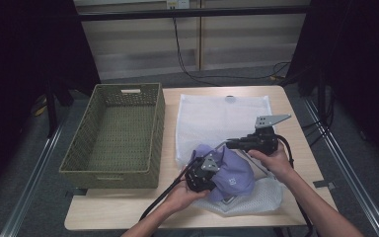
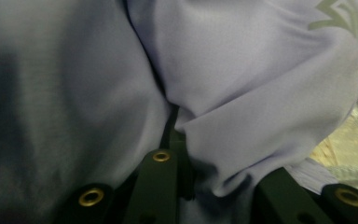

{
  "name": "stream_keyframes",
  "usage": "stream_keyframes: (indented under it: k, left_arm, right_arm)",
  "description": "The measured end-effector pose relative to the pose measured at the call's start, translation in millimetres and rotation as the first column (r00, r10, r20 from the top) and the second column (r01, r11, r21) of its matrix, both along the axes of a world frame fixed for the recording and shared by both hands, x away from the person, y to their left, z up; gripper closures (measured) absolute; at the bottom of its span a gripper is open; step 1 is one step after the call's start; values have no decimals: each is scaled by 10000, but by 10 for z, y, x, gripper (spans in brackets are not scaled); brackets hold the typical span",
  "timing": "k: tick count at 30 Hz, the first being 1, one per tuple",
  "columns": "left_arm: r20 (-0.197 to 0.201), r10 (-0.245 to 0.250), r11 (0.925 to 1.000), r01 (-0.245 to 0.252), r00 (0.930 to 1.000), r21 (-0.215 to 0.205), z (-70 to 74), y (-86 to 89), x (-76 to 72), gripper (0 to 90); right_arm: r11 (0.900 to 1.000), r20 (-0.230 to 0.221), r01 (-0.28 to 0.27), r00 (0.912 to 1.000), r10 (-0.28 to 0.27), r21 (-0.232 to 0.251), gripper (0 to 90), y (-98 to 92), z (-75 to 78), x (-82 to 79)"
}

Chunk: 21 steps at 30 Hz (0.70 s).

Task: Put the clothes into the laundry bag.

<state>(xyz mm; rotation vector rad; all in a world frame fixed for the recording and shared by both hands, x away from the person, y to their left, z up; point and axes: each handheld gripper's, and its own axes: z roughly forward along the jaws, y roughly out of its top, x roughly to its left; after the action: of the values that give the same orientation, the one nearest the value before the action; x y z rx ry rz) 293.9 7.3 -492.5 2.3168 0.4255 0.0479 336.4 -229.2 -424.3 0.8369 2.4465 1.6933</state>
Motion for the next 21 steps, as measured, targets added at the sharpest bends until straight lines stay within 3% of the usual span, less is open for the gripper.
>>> stream_keyframes:
  k: [1,3,4,6,9,10,11,13,18,21]
  left_arm:
    - [4,-140,9996,140,9999,226,13,-6,16,811]
    - [4,64,9993,-64,10000,373,21,-21,-5,809]
    - [-2,169,9997,-169,9999,176,7,-30,-11,806]
    - [88,-125,9991,122,9999,400,18,-14,5,801]
    - [-67,-244,9996,245,9997,163,32,-9,-3,764]
    - [-89,-194,9994,196,9998,285,55,0,-9,743]
    - [-239,-279,9996,280,9993,21,67,15,-4,729]
    - [-171,-444,9990,444,9989,17,133,75,-2,687]
    - [-148,-148,9968,136,9998,-791,350,220,-29,545]
    - [-1,-59,9928,58,10000,-1200,455,293,-28,519]
  right_arm:
    - [10000,5,5,10000,-5,-8,880,1,1,-1]
    - [10000,-6,-4,10000,4,-3,880,3,3,-3]
    - [10000,-4,-3,10000,3,-4,880,3,4,-3]
    - [10000,-2,-4,10000,4,-9,880,5,3,-4]
    - [10000,6,-9,10000,9,-20,880,5,3,-5]
    - [10000,-2,-3,10000,3,-15,879,3,3,-5]
    - [10000,-4,3,10000,-3,-7,879,1,3,-3]
    - [10000,2,-5,10000,5,-6,879,-3,-1,0]
    - [10000,-40,28,10000,-28,-37,879,-4,-15,4]
    - [10000,-13,52,10000,-53,-39,878,-7,-11,3]
